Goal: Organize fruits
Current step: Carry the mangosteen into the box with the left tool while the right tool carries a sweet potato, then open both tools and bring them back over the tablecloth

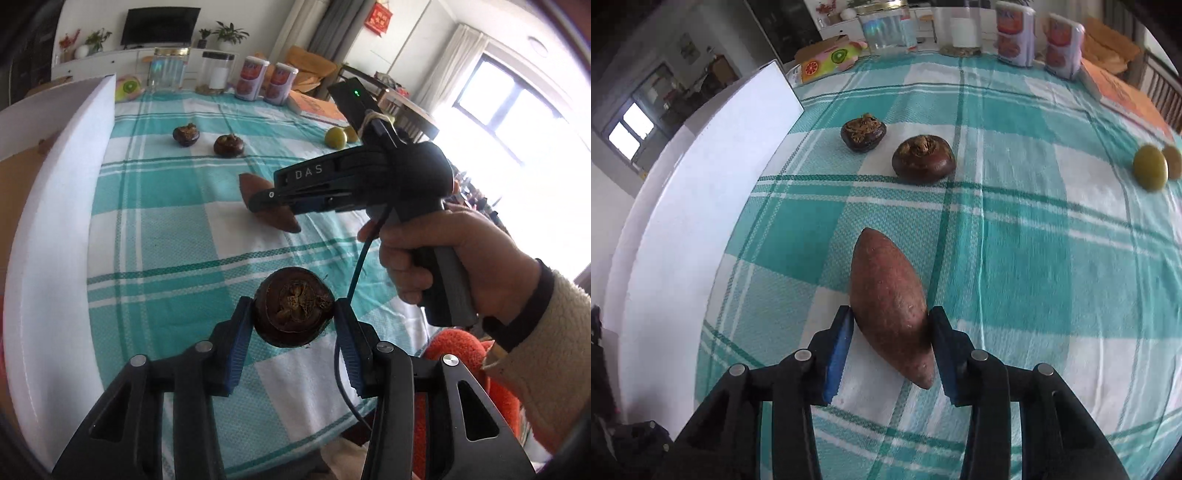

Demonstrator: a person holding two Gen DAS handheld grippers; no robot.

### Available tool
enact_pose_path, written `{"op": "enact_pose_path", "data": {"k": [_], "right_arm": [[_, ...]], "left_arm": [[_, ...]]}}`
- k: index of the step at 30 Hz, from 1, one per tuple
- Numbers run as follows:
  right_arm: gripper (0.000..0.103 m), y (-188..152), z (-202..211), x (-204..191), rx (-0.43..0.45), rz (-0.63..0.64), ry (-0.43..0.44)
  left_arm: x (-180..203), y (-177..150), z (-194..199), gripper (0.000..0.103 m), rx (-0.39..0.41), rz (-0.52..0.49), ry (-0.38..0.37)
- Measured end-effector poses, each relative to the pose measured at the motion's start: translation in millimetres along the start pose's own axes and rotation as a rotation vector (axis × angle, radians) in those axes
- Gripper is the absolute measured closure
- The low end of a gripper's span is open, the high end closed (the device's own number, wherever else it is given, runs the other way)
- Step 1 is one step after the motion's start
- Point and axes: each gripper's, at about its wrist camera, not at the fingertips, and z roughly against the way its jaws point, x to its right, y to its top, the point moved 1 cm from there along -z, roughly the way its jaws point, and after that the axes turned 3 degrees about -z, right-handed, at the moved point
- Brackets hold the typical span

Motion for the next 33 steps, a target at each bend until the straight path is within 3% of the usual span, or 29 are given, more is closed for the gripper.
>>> {"op": "enact_pose_path", "data": {"k": [3, 6, 9, 13, 16, 20, 22, 23, 24, 25, 28, 33], "right_arm": [[0.064, -42.7, 14.0, 33.2, 0.01, -0.269, 0.29], [0.064, -71.0, 20.4, 26.8, 0.024, -0.354, 0.454], [0.065, -73.0, 31.2, -23.6, 0.033, -0.277, 0.547], [0.065, -62.6, 44.7, -125.0, 0.037, -0.068, 0.594], [0.065, -59.6, 37.0, -195.1, 0.037, 0.09, 0.559], [0.065, -67.8, 2.3, -258.9, 0.051, 0.286, 0.374], [0.064, -78.2, -10.6, -278.4, 0.104, 0.399, 0.248], [0.064, -84.1, -11.2, -283.9, 0.127, 0.45, 0.203], [0.062, -91.0, -7.7, -284.5, 0.147, 0.49, 0.181], [0.057, -96.9, -2.9, -283.1, 0.163, 0.513, 0.182], [0.044, -106.7, 20.0, -269.1, 0.225, 0.542, 0.166], [0.03, -104.7, 55.4, -216.5, 0.363, 0.522, 0.057]], "left_arm": [[2.1, 5.6, 26.7, 0.057, 0.032, 0.005, -0.049], [-9.0, 17.0, 57.1, 0.057, 0.084, 0.047, -0.077], [-36.6, 28.2, 88.0, 0.057, 0.142, 0.118, -0.054], [-95.7, 26.1, 120.5, 0.057, 0.197, 0.221, 0.133], [-149.3, 9.1, 133.2, 0.057, 0.194, 0.345, 0.303], [-189.3, -15.4, 140.6, 0.056, 0.153, 0.43, 0.506], [-194.4, -21.2, 140.6, 0.051, 0.132, 0.44, 0.606], [-194.6, -21.9, 139.9, 0.04, 0.131, 0.435, 0.639], [-192.9, -20.6, 138.6, 0.028, 0.134, 0.426, 0.667], [-190.7, -19.8, 137.7, 0.025, 0.142, 0.416, 0.694], [-185.1, -11.9, 129.3, 0.024, 0.142, 0.362, 0.746], [-173.6, 1.3, 123.2, 0.024, 0.13, 0.268, 0.778]]}}
